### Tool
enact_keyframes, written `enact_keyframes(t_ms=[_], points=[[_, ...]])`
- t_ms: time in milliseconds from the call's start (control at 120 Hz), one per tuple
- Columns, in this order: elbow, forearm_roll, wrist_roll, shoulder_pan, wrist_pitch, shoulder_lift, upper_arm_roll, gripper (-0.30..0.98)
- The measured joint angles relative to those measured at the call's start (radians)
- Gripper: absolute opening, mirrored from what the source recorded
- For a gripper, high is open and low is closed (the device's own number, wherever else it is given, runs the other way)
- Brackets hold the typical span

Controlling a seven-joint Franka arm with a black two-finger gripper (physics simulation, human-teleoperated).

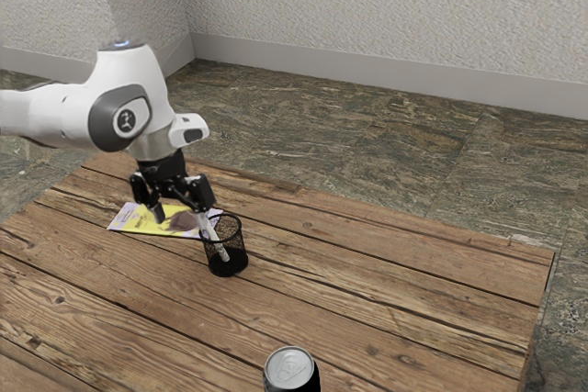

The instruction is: Take the marker out of the pen holder and place it to the left of the pen holder.

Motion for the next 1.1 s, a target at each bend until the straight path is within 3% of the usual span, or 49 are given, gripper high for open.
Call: enact_keyframes(t_ms=[667,1042,1100], points=[[0.165,-0.077,0.274,0.064,0.079,0.247,0.000,0.69],[0.203,-0.108,0.398,0.080,0.086,0.279,0.000,0.69],[0.203,-0.111,0.411,0.081,0.087,0.280,0.000,0.64]])
